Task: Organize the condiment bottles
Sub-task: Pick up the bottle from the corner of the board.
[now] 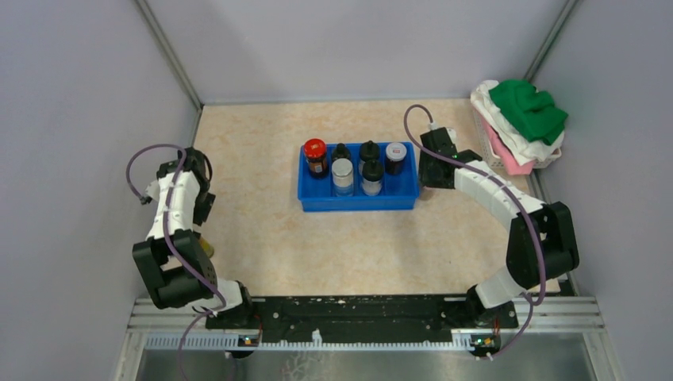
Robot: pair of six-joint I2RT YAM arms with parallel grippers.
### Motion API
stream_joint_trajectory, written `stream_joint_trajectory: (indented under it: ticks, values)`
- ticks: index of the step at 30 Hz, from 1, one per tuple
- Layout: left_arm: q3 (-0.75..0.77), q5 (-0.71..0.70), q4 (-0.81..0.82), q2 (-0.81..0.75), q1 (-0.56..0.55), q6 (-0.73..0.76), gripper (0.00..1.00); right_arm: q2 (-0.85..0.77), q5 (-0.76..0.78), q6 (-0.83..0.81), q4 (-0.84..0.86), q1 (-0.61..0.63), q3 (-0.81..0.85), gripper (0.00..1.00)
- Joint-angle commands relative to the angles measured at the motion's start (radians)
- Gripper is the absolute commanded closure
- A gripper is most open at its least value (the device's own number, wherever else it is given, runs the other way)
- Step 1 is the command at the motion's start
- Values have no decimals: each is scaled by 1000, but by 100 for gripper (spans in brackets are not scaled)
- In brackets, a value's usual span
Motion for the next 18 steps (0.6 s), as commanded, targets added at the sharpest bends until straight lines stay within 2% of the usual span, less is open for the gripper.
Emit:
stream_joint_trajectory:
  ticks: [1, 11, 18]
  values:
    - [20, -8, 49, 27, 13, 46, 1, 32, 3, 0, 3, 11, 18, 100]
    - [3, -7, 61, 16, 19, 58, 1, 58, 0, 1, 25, 12, 3, 100]
    - [-20, -15, 21, -4, 22, 14, 1, 71, -7, 4, 48, 13, -20, 100]
